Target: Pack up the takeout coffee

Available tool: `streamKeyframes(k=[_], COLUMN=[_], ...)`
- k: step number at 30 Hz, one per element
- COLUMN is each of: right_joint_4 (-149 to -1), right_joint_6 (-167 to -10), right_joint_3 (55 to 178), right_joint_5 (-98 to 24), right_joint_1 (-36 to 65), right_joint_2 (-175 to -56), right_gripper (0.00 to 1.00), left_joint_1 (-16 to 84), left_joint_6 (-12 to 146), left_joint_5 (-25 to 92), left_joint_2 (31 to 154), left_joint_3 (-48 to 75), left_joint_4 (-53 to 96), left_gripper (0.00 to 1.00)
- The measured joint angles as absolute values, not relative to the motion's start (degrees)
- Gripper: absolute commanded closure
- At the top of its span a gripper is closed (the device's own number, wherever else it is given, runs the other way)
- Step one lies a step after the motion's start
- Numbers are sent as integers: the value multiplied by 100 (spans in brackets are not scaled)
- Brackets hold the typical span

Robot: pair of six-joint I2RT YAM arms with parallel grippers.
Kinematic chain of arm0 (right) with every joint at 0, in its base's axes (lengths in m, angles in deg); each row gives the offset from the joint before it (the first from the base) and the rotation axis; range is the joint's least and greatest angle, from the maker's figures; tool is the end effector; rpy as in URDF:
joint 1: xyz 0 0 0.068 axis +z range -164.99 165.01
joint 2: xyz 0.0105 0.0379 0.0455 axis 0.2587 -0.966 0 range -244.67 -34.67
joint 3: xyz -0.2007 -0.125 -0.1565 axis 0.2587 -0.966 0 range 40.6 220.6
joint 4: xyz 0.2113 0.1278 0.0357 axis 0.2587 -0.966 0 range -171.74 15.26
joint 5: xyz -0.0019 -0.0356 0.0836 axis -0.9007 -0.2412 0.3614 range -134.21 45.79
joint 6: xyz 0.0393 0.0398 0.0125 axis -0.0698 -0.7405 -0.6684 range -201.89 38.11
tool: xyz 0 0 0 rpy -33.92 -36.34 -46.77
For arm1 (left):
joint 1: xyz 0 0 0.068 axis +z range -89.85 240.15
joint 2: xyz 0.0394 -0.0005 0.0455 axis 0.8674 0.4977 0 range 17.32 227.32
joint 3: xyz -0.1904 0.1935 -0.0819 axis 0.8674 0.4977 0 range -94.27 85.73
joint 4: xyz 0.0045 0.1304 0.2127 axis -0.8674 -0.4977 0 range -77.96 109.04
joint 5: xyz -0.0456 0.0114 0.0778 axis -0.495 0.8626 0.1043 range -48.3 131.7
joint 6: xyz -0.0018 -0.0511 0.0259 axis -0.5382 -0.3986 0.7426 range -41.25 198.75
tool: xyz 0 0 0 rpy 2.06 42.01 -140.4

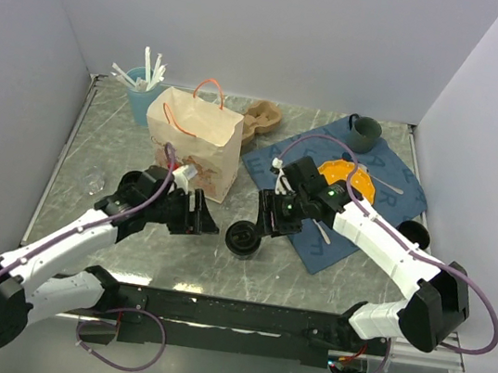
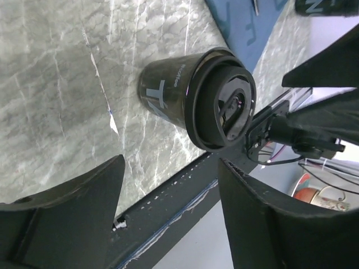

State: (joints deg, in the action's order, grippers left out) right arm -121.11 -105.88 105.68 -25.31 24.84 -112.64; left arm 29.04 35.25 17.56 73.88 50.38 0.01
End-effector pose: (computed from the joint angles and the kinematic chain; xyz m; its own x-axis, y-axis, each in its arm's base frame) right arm 0.1911 0.1765 0.2927 -0.9011 -0.2506 -0.3539 -0.4014 0.7907 0.4622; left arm 0.1553 -0.1131 0.2432 -0.9098 -0.1847 -0.3718 0.1552 0.6795 -0.7171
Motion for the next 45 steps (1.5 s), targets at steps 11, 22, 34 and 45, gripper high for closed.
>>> streamKeyframes(k=[11, 22, 34, 45], right_joint_4=[-11834, -11781, -11809, -11809], right_joint_6=[-10341, -10255, -10124, -10109], right_joint_3=[10502, 10502, 10509, 10509], right_joint_5=[-1976, -2018, -2227, -2258], right_joint_1=[2469, 2471, 2469, 2469], right_joint_2=[-11260, -11489, -11588, -11658], right_gripper=[37, 39, 41, 46], left_joint_1=[2677, 2594, 2482, 2428], left_joint_6=[3741, 3765, 3763, 3763], left_joint_5=[1760, 1695, 1695, 1721], left_joint_2=[7947, 8393, 8697, 8920], left_joint_3=[4692, 4692, 4690, 4629], left_joint_4=[283, 502, 613, 751], left_gripper=[40, 47, 48, 48])
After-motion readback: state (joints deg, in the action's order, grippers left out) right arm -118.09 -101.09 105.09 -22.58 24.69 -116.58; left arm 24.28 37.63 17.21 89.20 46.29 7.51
